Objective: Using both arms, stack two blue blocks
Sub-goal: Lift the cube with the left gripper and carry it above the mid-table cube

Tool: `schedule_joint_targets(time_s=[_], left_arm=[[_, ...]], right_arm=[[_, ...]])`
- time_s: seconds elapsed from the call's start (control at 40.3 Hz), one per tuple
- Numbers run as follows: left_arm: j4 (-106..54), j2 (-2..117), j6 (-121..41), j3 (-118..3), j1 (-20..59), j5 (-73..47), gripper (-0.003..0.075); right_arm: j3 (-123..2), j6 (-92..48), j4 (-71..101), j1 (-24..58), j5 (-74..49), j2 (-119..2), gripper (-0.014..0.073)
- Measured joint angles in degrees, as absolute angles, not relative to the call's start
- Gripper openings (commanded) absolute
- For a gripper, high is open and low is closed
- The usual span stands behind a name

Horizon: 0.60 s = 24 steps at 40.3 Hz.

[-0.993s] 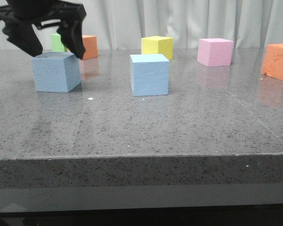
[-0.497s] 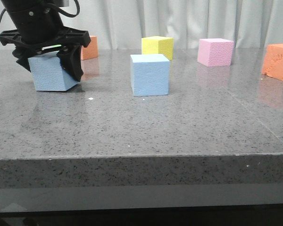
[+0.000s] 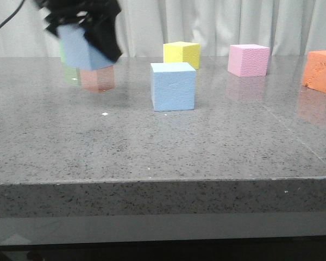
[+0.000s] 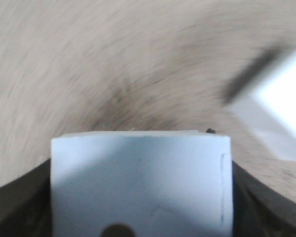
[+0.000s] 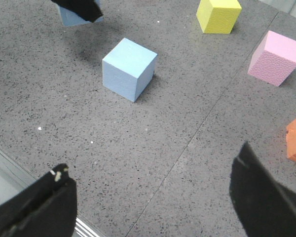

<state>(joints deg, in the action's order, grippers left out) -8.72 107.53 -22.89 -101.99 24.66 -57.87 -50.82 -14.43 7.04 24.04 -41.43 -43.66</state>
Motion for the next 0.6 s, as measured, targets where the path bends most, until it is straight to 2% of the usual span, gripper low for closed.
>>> schedule_joint_targets(time_s=[0.149,0.273,0.596], left_arm=[[-13.6,107.5,-44.0,-106.3,29.7,-60.1,0.0407],[-14.6,107.5,-55.5,-107.2,33.7,-58.4,0.0407],[-14.2,109.9,-59.3,-107.4,35.3,-55.4,0.0407]], right_arm=[[-50.8,-14.4,7.0,24.0,-41.4,-43.7,0.0634],[-50.8,-14.4,7.0,24.0,-41.4,-43.7,0.0634],[-50.8,-14.4,7.0,24.0,-41.4,-43.7,0.0634]])
